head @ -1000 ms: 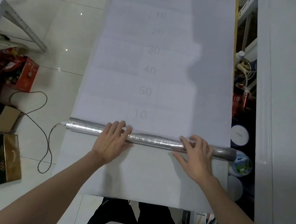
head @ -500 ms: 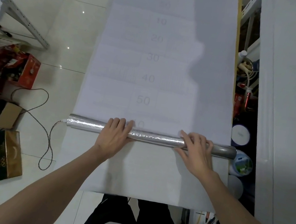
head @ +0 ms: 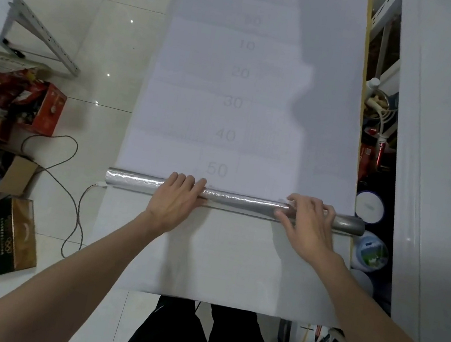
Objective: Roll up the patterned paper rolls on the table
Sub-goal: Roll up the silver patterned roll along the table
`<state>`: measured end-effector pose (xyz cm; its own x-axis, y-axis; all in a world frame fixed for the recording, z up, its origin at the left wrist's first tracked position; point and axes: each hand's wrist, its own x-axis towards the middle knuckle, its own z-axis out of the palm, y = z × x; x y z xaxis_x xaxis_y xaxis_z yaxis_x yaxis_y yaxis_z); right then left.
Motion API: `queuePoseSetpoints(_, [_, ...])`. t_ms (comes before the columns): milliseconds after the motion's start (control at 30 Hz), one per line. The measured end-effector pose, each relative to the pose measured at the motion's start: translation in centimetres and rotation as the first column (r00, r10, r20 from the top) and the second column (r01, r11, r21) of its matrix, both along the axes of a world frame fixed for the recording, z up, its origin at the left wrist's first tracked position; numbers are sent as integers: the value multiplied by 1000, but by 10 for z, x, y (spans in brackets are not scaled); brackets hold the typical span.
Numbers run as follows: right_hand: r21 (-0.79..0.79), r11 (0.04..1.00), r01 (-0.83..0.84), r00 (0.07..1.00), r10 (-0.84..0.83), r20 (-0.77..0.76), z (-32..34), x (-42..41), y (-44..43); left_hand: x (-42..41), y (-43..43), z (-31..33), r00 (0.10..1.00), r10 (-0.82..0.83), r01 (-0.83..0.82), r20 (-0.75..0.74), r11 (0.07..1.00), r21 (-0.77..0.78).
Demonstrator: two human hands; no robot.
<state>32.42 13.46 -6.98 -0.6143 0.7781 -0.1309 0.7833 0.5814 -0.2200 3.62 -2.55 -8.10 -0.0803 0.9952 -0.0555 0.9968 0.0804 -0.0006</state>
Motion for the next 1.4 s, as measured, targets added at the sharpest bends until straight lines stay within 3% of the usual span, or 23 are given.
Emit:
queuePoseSetpoints(233, [70, 996, -59, 996, 54, 66, -1, 9, -7, -8, -1, 5, 998, -61, 60, -18, 996, -66])
queuePoseSetpoints(400, [31, 999, -7, 999, 5, 39, 4, 4, -5, -14, 3, 11, 991, -104, 108, 79, 993, -45])
queuePoseSetpoints(667, [64, 997, -43, 993, 36, 108, 0, 8, -11, -11, 5, 15, 998, -63, 61, -13, 990, -128])
queuePoseSetpoints(867, [31, 999, 33, 999, -34, 15, -4, 17, -20, -13, -2, 11, 985, -165, 167, 49, 984, -54])
queuePoseSetpoints(1033, [54, 999, 7, 996, -12, 90, -5, 21, -22, -4, -7, 10, 997, -79, 78, -11, 994, -70])
queuePoseSetpoints(1233, [12, 1000, -1, 998, 0, 59, 0, 19, -5, -9, -4, 11, 991, -70, 77, 116, 995, -57])
queuePoseSetpoints(1400, [-24, 998, -64, 993, 66, 95, -1, 19, -6, -2, -5, 12, 999, -31, 32, 13, 992, -121])
